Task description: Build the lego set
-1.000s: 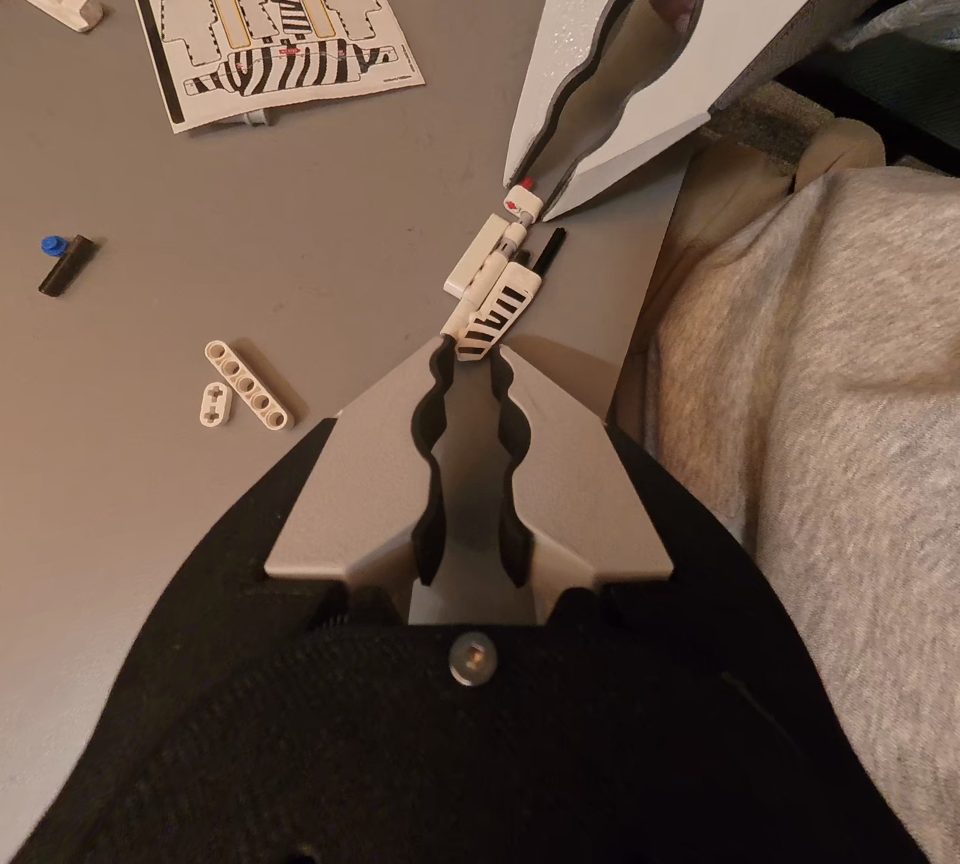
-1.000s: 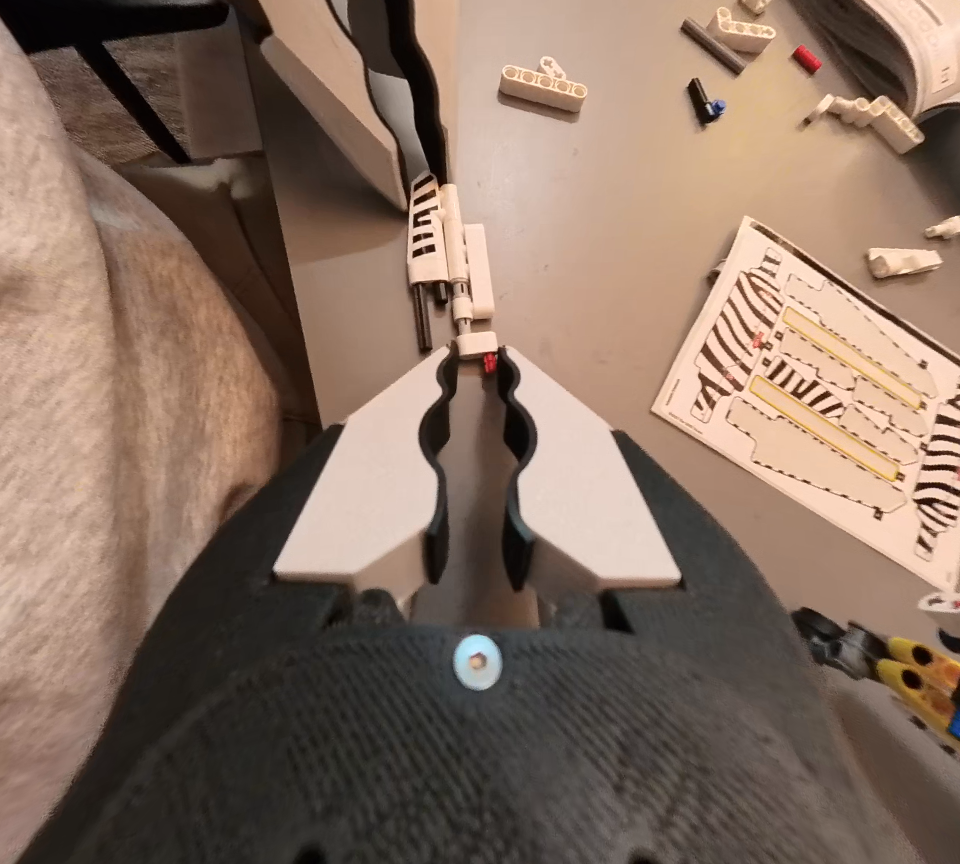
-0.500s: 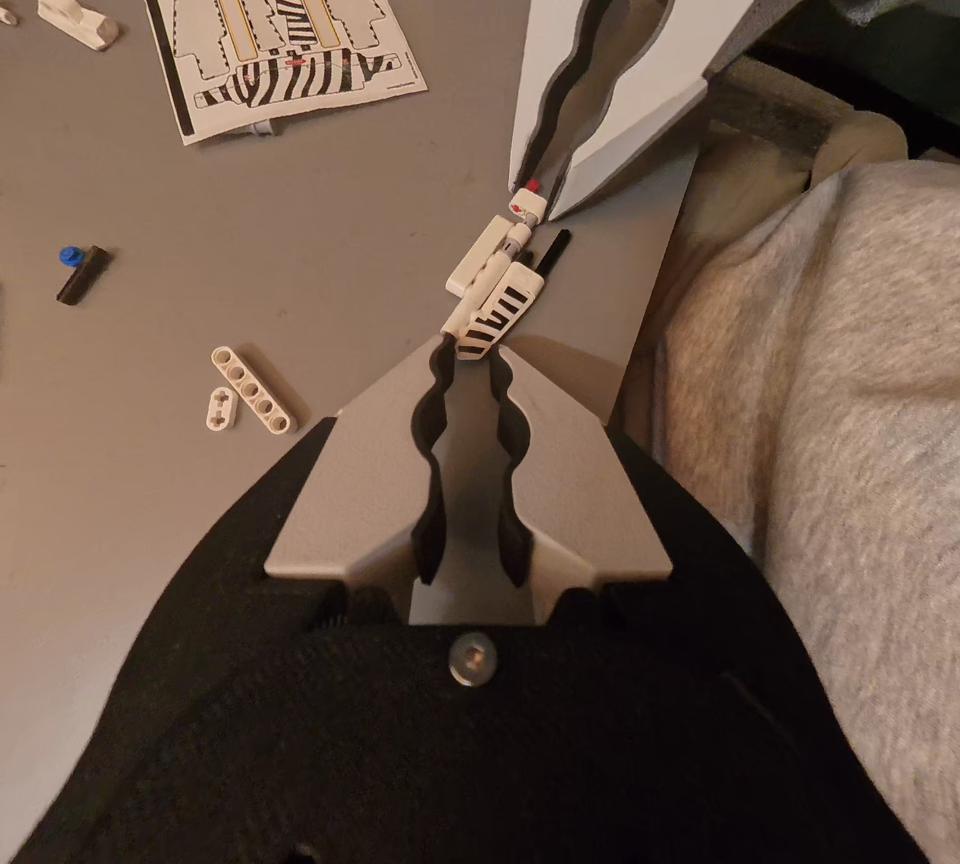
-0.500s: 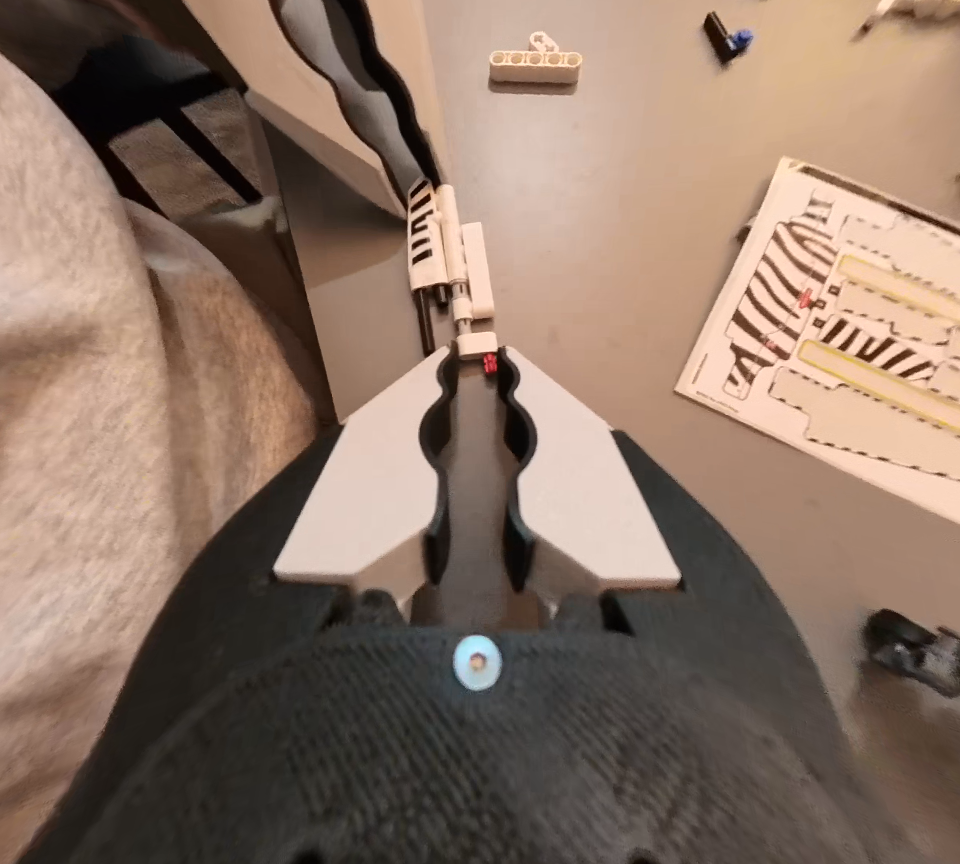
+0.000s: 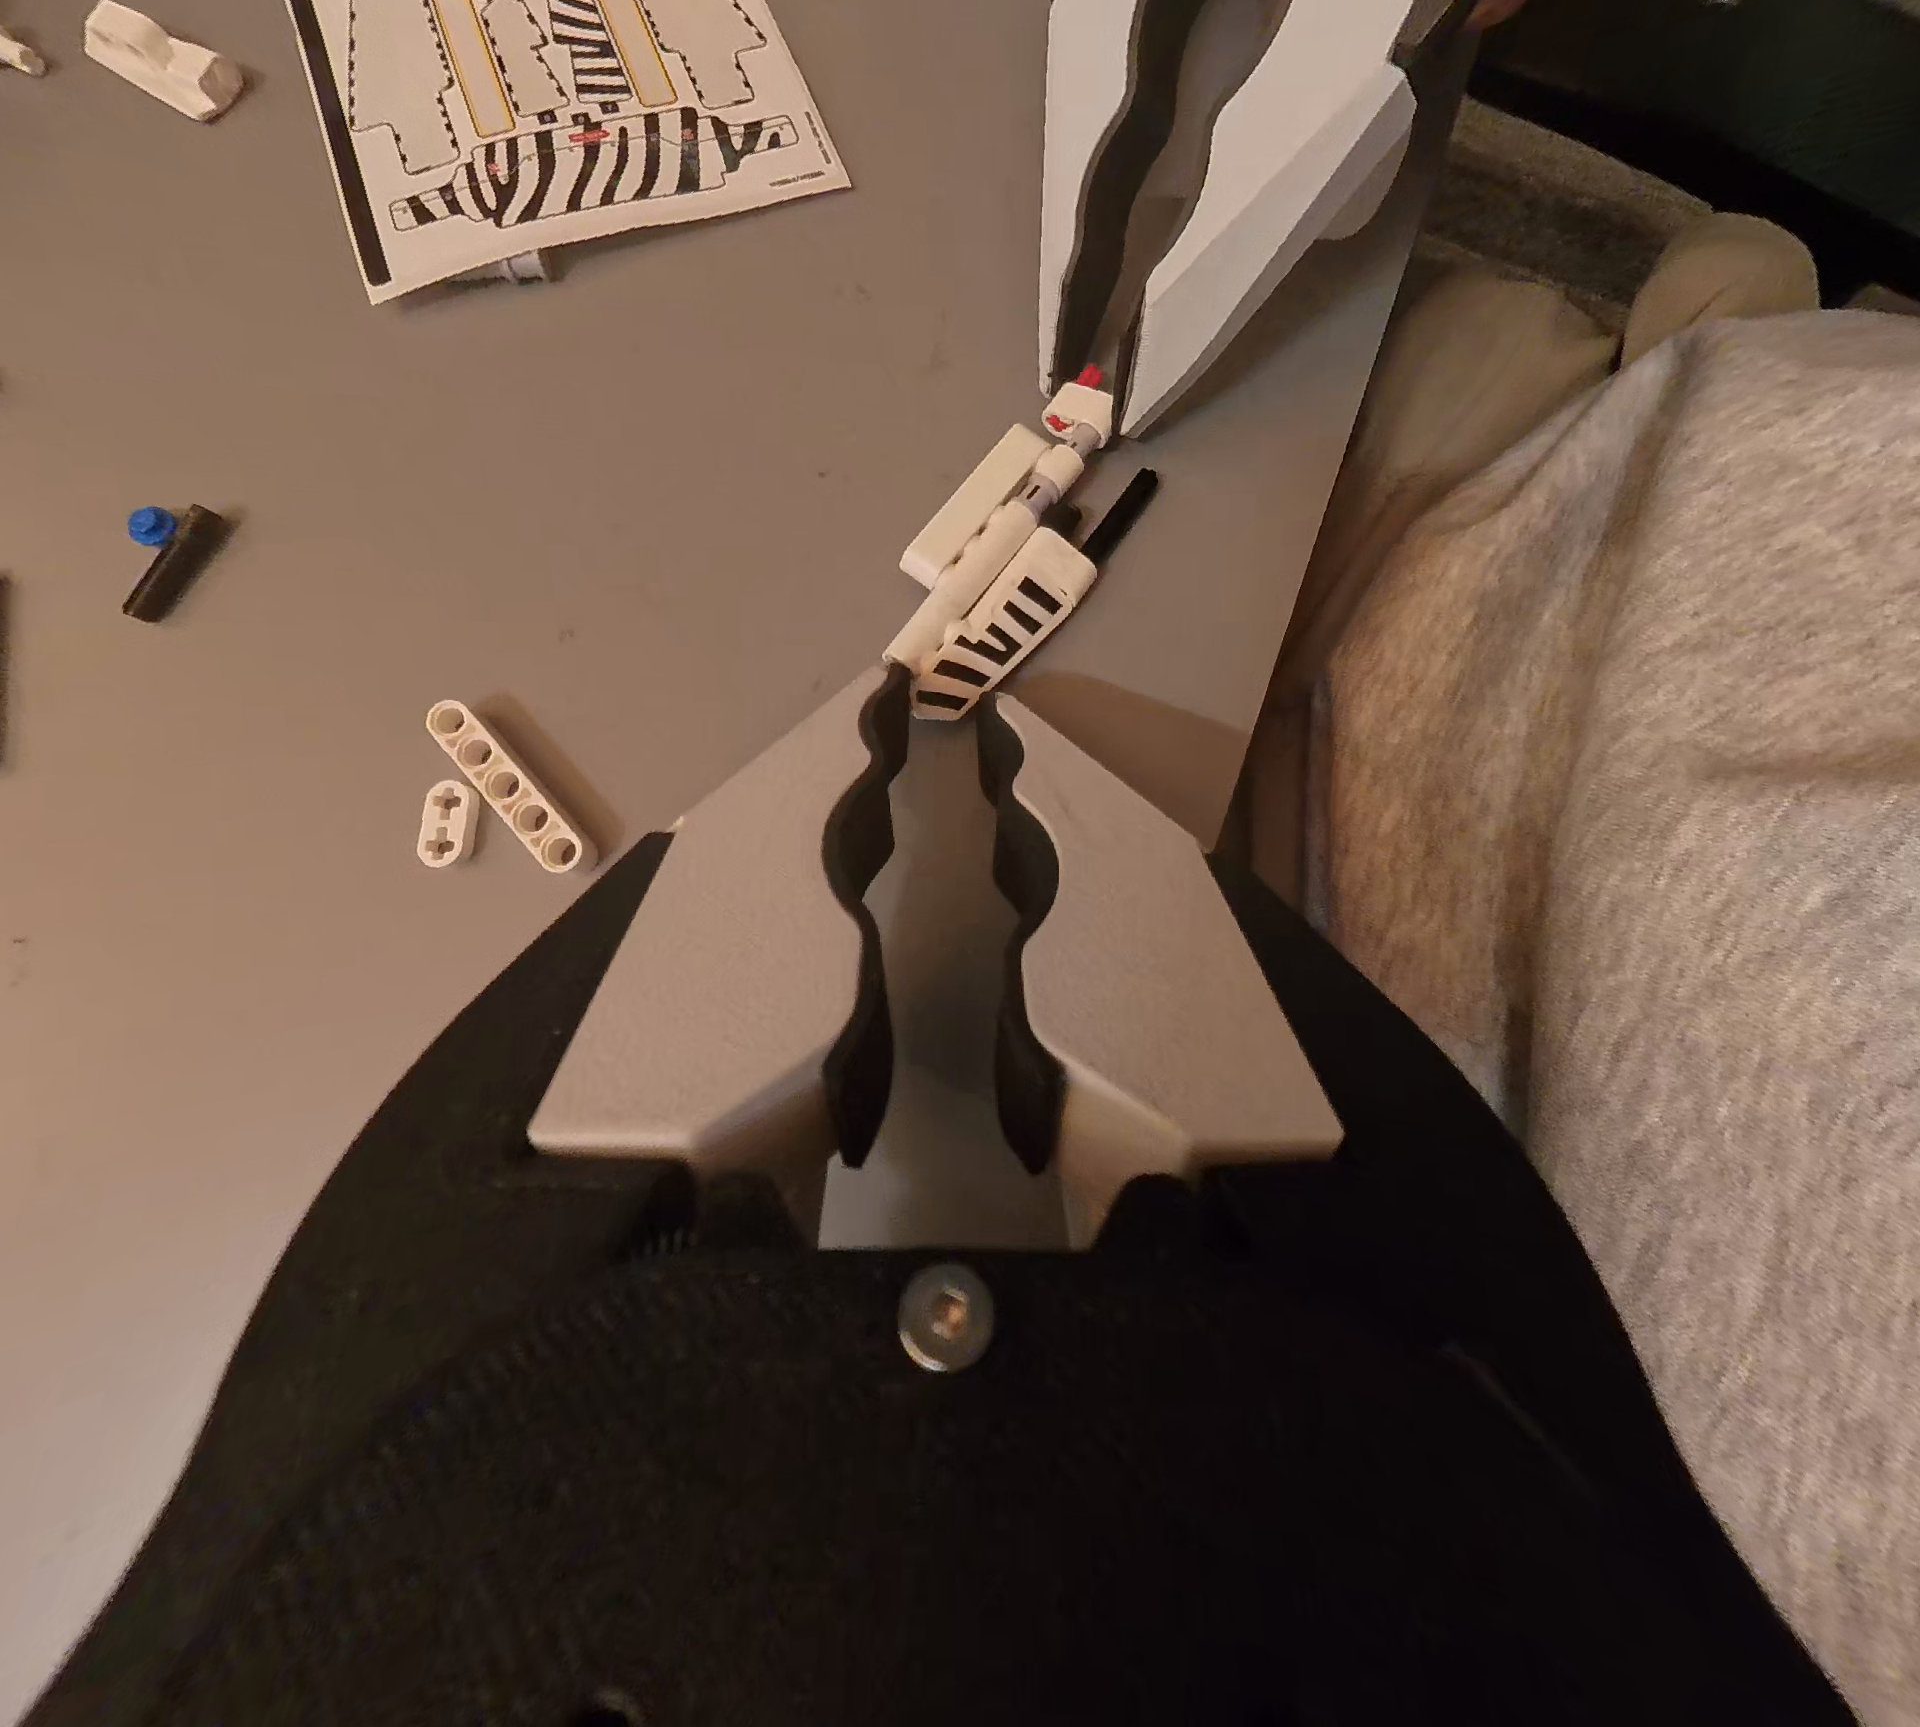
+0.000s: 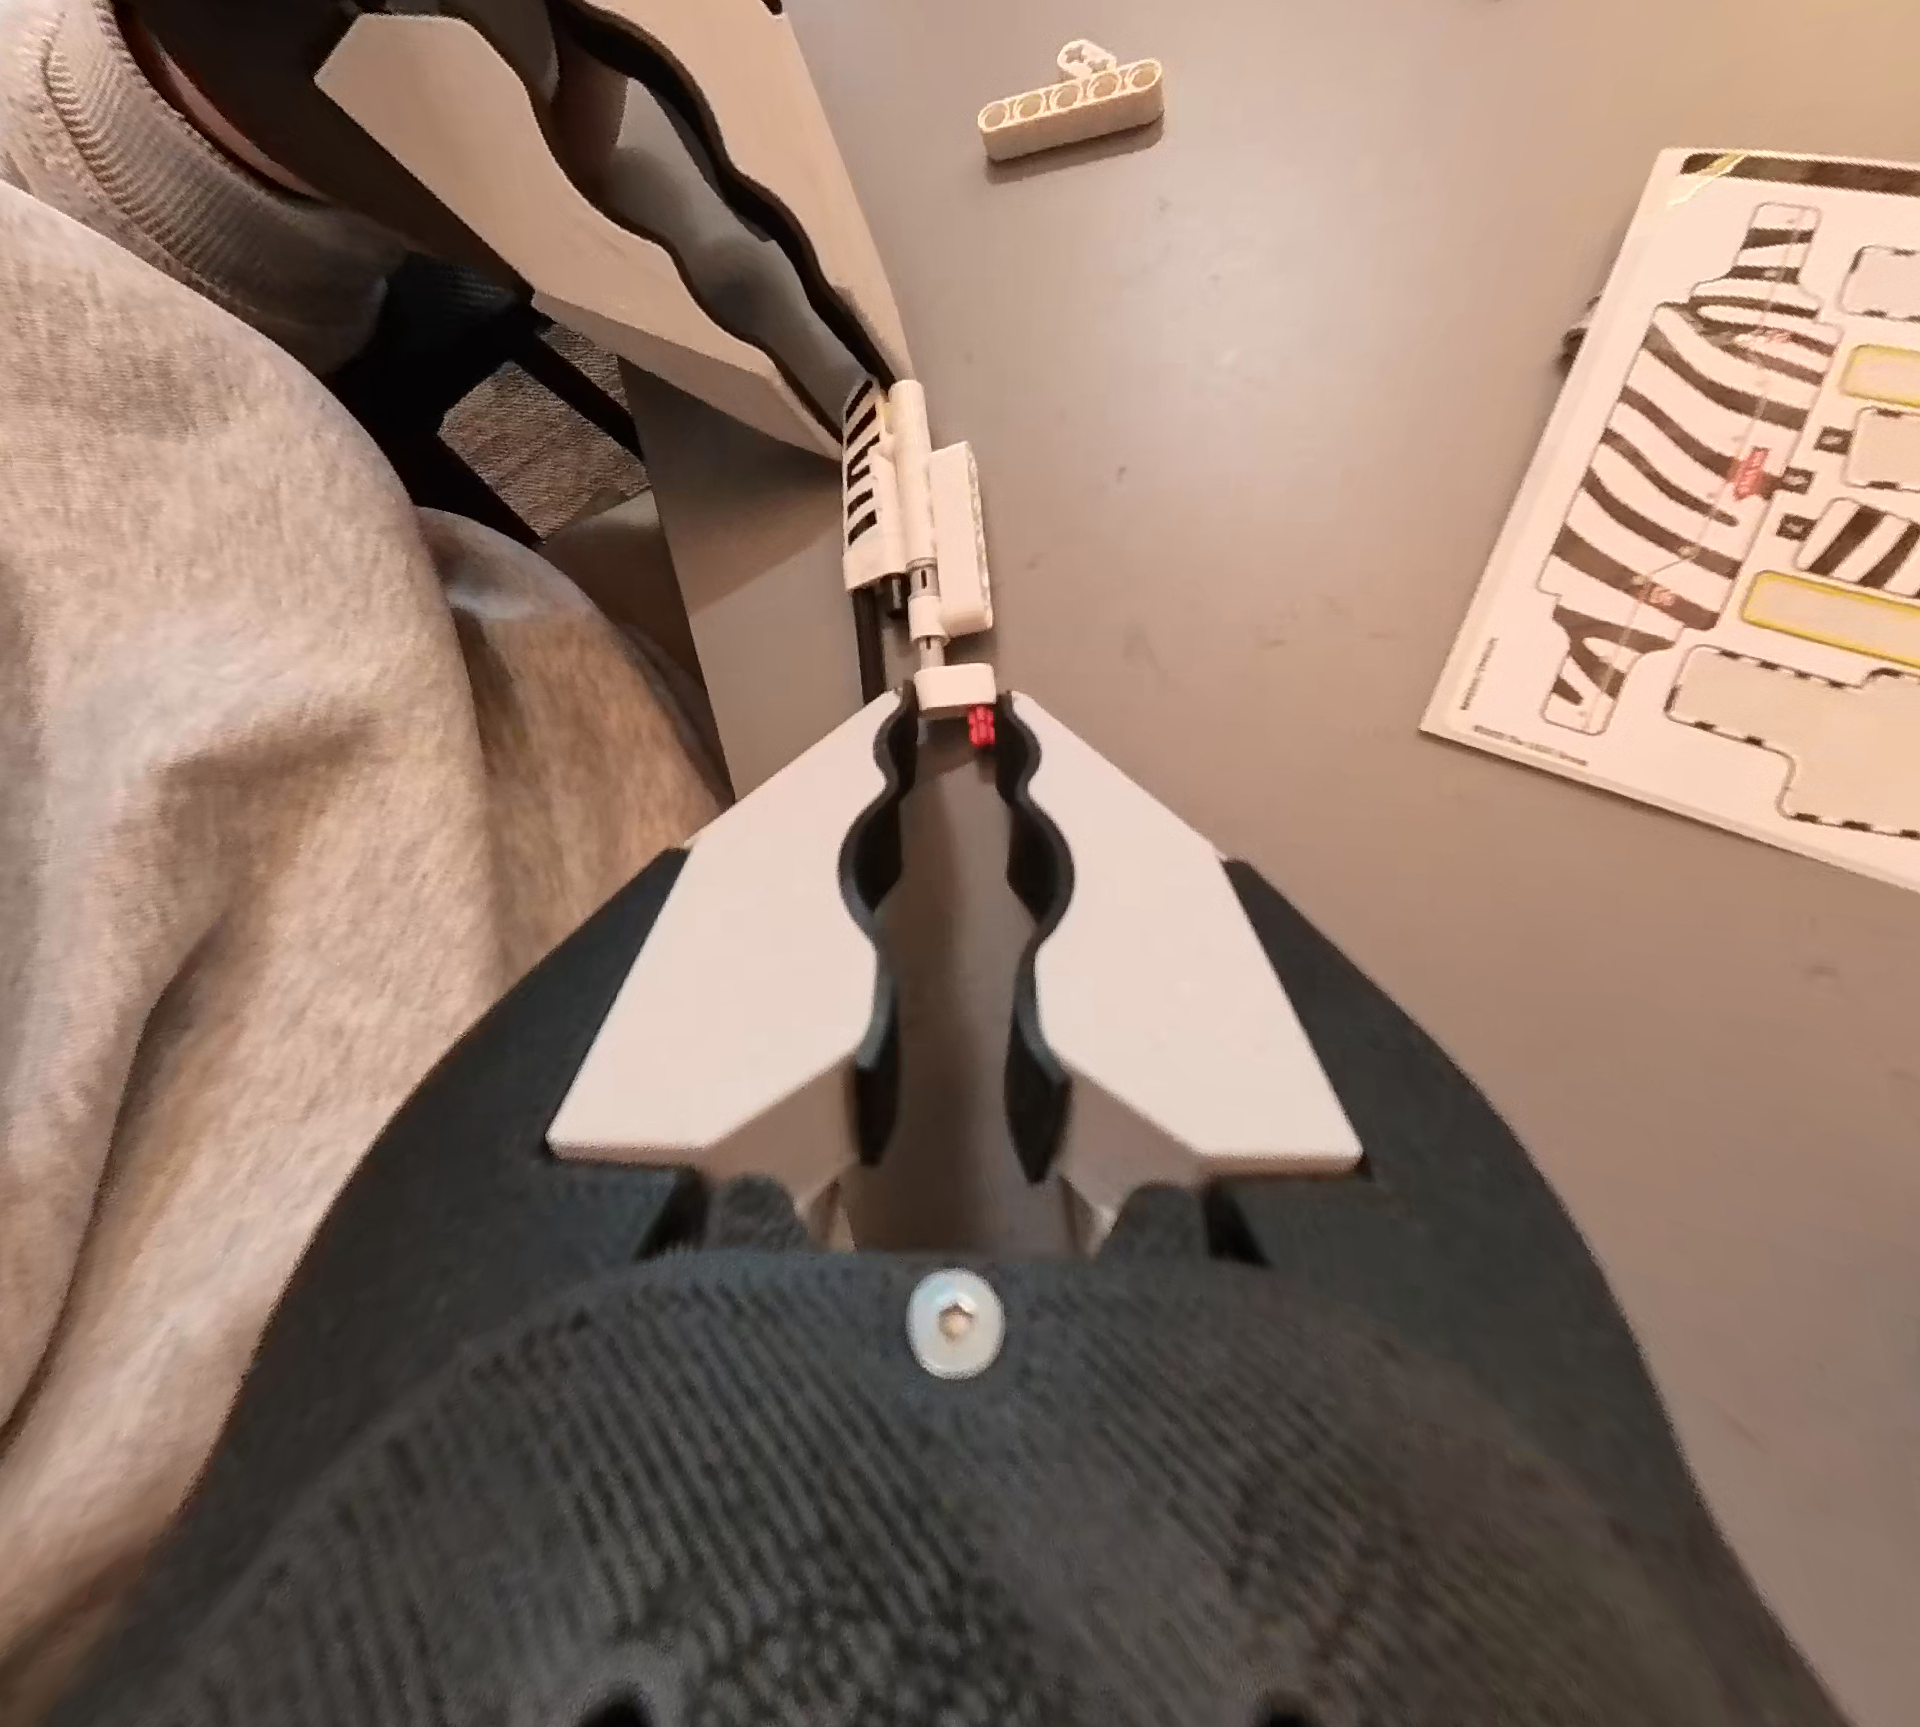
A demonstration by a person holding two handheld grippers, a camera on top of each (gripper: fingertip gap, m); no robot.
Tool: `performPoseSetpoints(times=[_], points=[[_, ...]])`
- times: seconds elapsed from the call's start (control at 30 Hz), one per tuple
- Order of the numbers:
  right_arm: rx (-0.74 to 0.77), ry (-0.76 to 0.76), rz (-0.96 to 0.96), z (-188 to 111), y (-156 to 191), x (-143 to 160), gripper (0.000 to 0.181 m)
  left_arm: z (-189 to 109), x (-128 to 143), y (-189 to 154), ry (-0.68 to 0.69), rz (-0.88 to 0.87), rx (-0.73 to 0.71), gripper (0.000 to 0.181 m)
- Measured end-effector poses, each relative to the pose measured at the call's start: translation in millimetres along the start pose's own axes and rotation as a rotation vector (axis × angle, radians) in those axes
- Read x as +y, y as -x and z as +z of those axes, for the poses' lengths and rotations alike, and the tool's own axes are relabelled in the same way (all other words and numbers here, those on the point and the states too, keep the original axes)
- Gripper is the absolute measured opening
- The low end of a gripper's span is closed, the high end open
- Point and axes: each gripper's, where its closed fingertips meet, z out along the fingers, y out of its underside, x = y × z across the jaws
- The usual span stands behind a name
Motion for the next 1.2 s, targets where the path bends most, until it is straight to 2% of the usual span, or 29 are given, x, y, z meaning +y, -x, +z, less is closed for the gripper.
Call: performPoseSetpoints(times=[0.23, 0.47, 0.73, 0.9, 1.03, 1.2], points=[[0.106, 0.057, -0.098, 1.6, -2.3, 1.5, 0.013, 0.1, 0.1, -1.4, 0.001, 0.011, 0.004, 0.011], [0.313, 0.128, -0.372, 1.5, -5.7, 0.5, 0.013, 0.3, 0.4, -2.2, 0.003, 0.013, 0.009, 0.011], [0.365, 0.026, -0.567, -1.2, -3.6, -4.3, 0.013, -0.3, 1.1, -1.5, 0.004, -0.006, 0.023, 0.011], [0.424, 0.039, -0.648, 1.4, -1.7, -2.2, 0.013, -0.4, 0.9, -1.2, 0.002, -0.010, 0.025, 0.011], [0.388, 0.022, -0.582, 1.5, -0.5, -1.4, 0.013, -0.4, 1.0, -1.3, 0.002, -0.007, 0.023, 0.011], [0.230, -0.056, -0.306, -0.7, -0.1, -2.2, 0.013, -0.4, 0.9, -1.3, 0.001, -0.001, 0.016, 0.011]])
